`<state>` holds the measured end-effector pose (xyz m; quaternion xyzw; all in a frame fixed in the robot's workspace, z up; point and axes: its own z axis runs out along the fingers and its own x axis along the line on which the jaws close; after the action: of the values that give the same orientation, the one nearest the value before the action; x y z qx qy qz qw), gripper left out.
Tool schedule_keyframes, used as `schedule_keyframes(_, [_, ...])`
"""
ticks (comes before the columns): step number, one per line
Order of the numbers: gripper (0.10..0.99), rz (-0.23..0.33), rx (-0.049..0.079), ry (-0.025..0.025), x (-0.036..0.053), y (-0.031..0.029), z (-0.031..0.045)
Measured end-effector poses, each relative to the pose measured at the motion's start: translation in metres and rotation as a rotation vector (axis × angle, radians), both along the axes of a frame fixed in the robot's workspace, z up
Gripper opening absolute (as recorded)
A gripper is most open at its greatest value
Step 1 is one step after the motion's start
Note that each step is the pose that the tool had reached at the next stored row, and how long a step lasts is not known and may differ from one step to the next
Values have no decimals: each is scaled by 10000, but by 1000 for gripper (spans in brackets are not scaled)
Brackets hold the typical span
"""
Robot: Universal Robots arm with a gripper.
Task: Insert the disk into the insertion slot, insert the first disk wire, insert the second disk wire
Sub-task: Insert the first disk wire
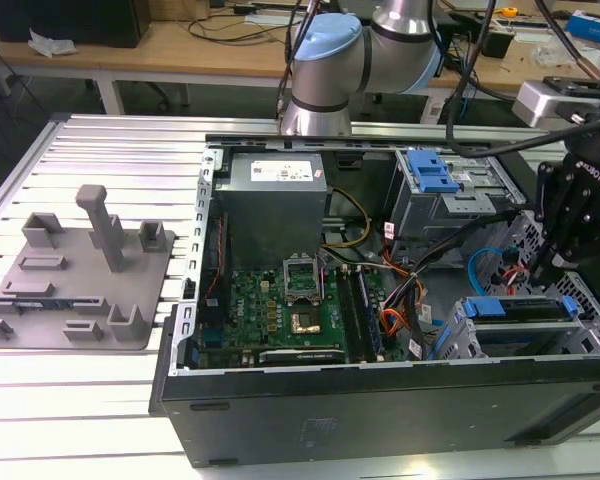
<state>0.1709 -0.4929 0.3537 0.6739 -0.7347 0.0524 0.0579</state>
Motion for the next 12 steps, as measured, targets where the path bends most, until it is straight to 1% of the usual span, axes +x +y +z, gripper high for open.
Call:
schedule_keyframes(1, [165,14,31,-15,0,-14,1])
schedule_keyframes(2, [165,27,134,-35,0,-47,-1])
schedule_keyframes(3, [165,45,485,-61,-1,-127,-6])
schedule_keyframes(4, [165,126,785,-69,-8,-185,-14])
schedule_keyframes(6, [165,363,793,-61,-8,-188,-18])
schedule_keyframes(8, [165,716,794,-50,-9,-190,-23])
schedule_keyframes(12, [165,845,804,-58,-22,-194,-27])
